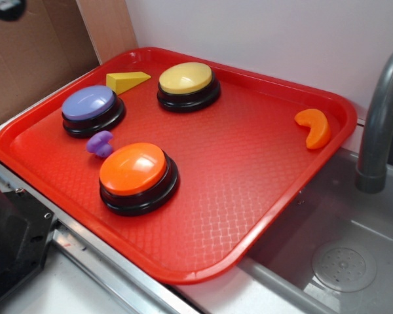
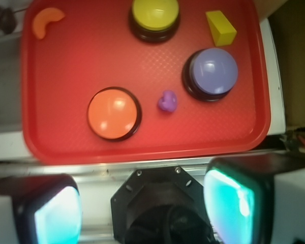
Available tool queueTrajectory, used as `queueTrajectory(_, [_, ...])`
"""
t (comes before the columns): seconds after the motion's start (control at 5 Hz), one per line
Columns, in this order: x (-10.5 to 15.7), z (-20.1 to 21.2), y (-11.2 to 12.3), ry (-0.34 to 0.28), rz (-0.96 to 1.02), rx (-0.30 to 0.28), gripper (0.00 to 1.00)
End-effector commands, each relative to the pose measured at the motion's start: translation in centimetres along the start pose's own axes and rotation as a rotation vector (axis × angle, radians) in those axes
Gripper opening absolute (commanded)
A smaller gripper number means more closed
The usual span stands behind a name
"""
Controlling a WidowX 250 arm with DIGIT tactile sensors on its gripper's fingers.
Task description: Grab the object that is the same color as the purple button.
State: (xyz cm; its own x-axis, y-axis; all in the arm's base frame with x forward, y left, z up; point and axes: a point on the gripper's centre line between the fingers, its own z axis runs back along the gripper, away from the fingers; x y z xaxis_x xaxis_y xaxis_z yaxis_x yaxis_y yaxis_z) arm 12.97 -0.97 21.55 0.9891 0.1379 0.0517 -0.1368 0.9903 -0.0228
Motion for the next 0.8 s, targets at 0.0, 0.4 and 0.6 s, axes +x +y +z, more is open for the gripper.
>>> queueTrajectory(0.0, [3.4,-6.4,2.6,-0.081,0.443,-0.045,1.00])
queueTrajectory(0.4, [4.4,-12.2,3.1,-0.142,0.672,-0.002,1.00])
queueTrajectory(0.6, [4.4,-14.9,3.6,-0.127,0.805,0.017,1.00])
